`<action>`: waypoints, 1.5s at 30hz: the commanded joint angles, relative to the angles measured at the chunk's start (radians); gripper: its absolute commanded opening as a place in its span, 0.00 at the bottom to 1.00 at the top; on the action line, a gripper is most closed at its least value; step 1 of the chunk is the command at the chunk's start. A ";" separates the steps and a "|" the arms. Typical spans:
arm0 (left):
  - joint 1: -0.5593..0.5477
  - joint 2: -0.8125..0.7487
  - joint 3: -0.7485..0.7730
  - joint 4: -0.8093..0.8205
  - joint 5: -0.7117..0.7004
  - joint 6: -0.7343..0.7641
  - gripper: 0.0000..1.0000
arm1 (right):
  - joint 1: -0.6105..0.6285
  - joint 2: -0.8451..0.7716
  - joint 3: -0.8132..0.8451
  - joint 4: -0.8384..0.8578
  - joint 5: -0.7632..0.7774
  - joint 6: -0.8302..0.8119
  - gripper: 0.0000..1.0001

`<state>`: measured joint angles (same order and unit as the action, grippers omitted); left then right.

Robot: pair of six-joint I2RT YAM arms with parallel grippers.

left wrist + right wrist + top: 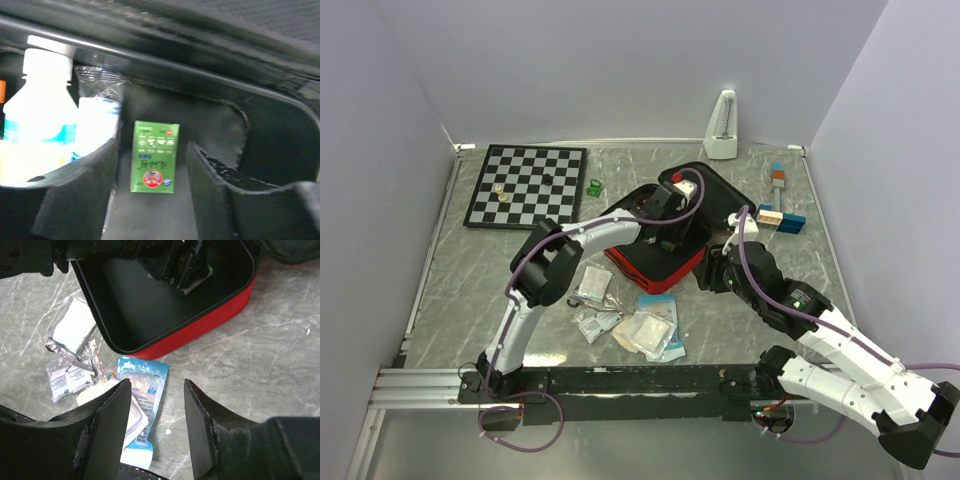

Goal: Organize the medicine kit
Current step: Place the medical item at the medicine box.

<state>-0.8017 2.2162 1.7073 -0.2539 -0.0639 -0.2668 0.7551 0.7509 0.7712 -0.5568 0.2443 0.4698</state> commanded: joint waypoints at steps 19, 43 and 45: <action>-0.071 -0.095 -0.118 0.019 0.078 -0.071 0.15 | 0.006 -0.024 -0.021 0.015 0.012 0.000 0.54; -0.050 -0.278 -0.193 0.068 0.067 -0.051 0.25 | 0.006 -0.038 -0.032 0.001 0.016 0.003 0.54; -0.071 -0.390 -0.291 0.077 0.037 -0.066 0.32 | 0.006 -0.035 -0.035 0.009 0.009 0.006 0.54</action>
<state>-0.8196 2.0716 1.5372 -0.2352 -0.0147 -0.3363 0.7551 0.7315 0.7441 -0.5587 0.2466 0.4740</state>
